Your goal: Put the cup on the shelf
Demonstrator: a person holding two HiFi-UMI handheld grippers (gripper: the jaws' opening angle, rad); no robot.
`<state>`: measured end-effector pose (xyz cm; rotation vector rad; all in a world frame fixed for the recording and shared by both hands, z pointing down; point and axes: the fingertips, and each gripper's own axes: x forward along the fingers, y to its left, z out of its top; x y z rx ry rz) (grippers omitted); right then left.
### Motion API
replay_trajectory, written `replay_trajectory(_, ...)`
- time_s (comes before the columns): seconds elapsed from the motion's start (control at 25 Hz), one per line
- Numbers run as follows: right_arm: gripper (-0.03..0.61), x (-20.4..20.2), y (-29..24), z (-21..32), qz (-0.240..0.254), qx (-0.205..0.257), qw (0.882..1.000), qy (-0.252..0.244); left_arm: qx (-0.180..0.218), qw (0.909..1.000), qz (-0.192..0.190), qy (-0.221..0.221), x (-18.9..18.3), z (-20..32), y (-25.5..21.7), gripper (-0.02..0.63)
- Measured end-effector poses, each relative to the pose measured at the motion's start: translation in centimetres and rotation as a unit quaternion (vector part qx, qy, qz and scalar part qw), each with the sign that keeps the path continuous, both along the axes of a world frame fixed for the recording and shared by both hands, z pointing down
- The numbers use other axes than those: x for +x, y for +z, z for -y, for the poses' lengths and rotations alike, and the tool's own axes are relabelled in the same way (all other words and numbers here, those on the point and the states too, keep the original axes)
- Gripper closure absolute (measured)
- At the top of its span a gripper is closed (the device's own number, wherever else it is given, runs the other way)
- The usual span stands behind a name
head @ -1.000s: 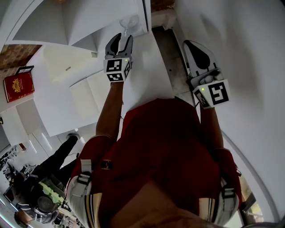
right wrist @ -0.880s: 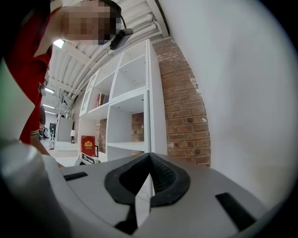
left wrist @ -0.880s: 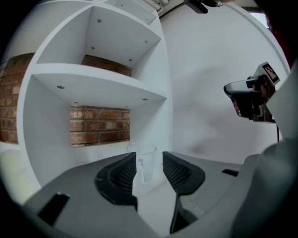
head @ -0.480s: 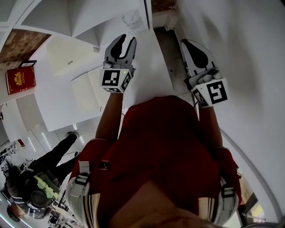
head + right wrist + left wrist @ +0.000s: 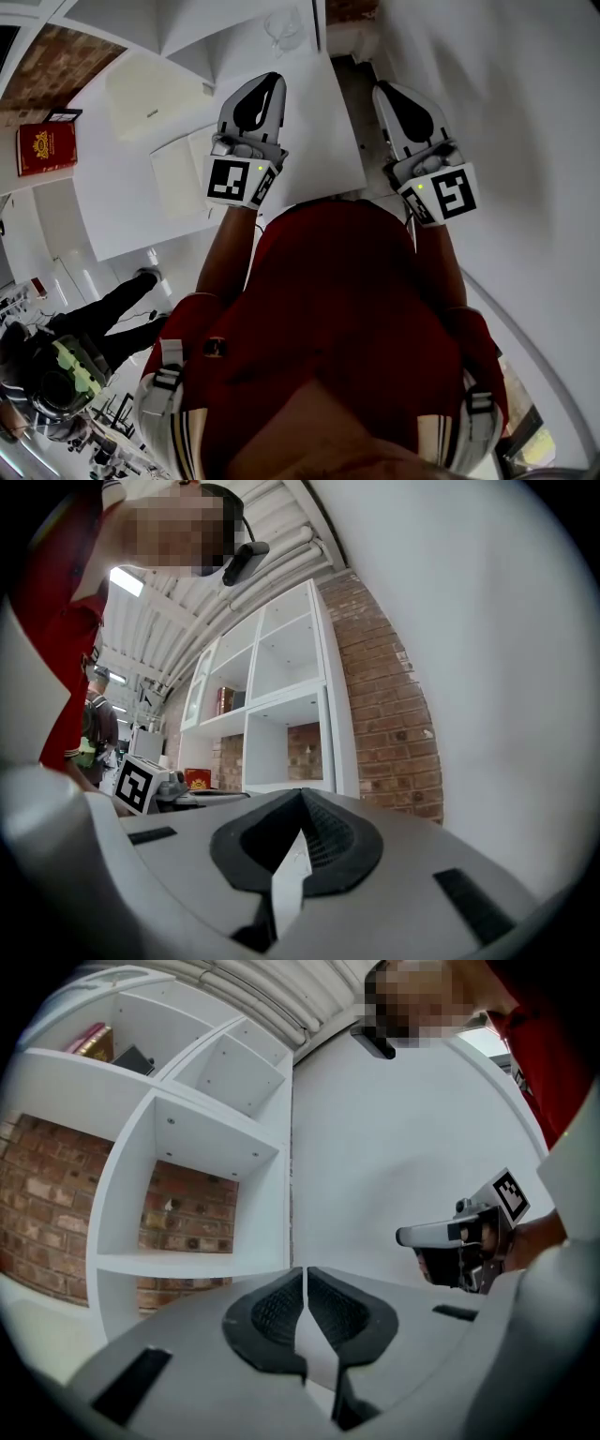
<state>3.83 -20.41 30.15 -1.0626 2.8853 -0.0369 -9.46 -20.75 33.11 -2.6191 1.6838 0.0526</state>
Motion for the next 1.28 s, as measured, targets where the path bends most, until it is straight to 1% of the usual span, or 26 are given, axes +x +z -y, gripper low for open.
replay_trajectory(0.12,0.581,-1.0,-0.5,-1.6,0.002,0.005,1.000,-0.007,-0.007,0.9999,0.008,0.007,-0.4,-2.0,-0.1,0.604)
replay_trajectory(0.2,0.581,-1.4,-0.8,-2.4,0.006,0.009,1.000,-0.014,-0.004,0.9999,0.008,0.007,-0.3,-2.9,-0.6,0.607)
replay_trajectory(0.32,0.581,-1.6,-1.0,-3.2,0.011,0.012,1.000,-0.025,0.013,0.9998,0.005,0.011,0.5,-4.0,-1.9,0.607)
replay_trajectory(0.52,0.581,-2.0,-1.4,-4.7,0.016,0.015,0.999,-0.040,0.012,0.9996,0.009,0.023,1.7,-5.8,-2.7,0.607)
replay_trajectory(0.64,0.581,-2.3,-1.4,-5.7,0.018,0.018,0.999,-0.048,0.021,0.9993,0.009,0.029,2.4,-6.8,-3.4,0.607)
replay_trajectory(0.72,0.581,-2.3,-1.3,-6.2,0.018,0.018,0.998,-0.051,0.020,0.9992,0.012,0.033,2.7,-7.5,-3.3,0.607)
replay_trajectory(0.92,0.581,-2.1,-1.0,-6.9,0.014,0.016,0.998,-0.058,0.020,0.9992,0.017,0.030,3.1,-8.3,-3.4,0.607)
replay_trajectory(1.16,0.581,-1.7,-0.7,-7.6,0.011,0.018,0.998,-0.064,0.010,0.9993,0.024,0.026,3.4,-9.1,-3.0,0.607)
replay_trajectory(1.28,0.581,-1.9,-0.7,-7.7,0.009,0.018,0.998,-0.065,0.018,0.9992,0.023,0.027,3.4,-9.2,-3.4,0.607)
